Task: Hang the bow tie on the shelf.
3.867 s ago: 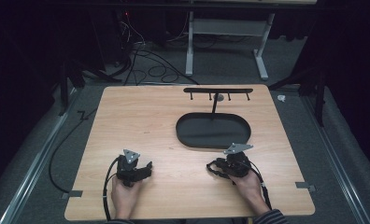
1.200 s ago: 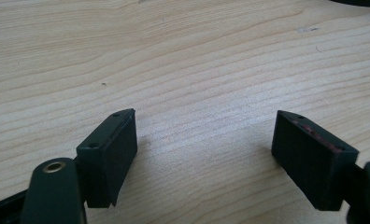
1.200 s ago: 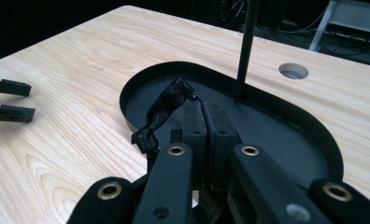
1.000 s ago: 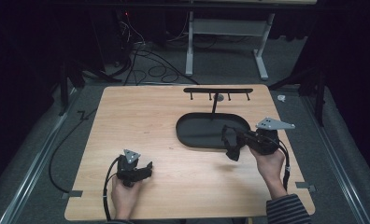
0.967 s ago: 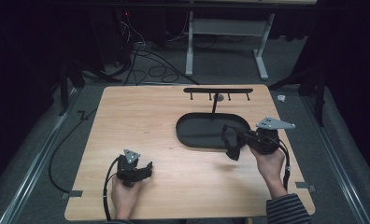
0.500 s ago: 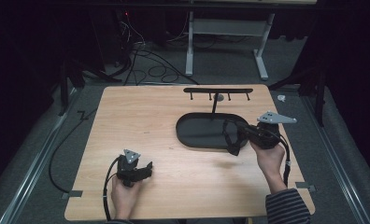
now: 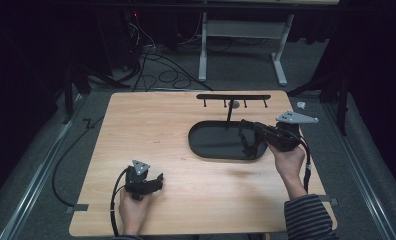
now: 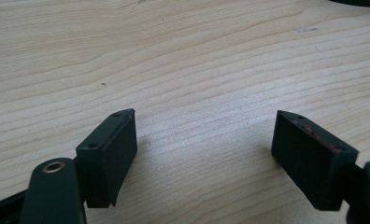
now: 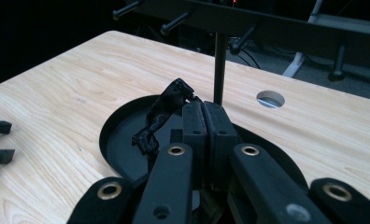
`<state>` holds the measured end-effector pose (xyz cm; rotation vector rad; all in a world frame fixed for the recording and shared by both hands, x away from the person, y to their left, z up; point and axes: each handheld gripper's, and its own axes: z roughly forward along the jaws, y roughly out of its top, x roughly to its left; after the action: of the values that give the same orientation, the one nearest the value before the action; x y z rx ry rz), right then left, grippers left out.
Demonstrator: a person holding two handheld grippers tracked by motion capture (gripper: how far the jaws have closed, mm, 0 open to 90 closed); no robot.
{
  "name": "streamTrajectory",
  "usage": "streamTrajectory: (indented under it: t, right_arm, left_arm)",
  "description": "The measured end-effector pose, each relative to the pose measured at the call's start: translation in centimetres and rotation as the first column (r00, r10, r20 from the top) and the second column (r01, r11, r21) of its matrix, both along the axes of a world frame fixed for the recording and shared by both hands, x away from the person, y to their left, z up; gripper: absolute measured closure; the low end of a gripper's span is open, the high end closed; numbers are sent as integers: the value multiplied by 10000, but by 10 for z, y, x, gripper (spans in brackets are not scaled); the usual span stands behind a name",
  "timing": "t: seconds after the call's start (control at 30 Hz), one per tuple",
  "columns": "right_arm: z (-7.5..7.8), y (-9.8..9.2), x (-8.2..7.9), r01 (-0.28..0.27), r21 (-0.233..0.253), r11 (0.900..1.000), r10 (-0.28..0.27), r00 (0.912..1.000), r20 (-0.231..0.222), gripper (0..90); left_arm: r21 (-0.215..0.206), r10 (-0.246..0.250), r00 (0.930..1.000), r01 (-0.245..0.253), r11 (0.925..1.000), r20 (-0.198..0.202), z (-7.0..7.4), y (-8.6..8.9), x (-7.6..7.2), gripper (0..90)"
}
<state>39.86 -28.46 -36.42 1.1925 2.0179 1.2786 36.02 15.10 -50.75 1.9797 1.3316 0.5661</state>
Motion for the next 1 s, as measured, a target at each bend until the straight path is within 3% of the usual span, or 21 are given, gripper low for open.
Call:
streamTrajectory:
  t: [1.0]
  right_arm:
    - [20, 5, 32, 515, -16, 9987, -515, 9986, 156, 899]
  left_arm:
    - [-2, 1, 10000, -1, 10000, 1, 0, 0, 0, 226]
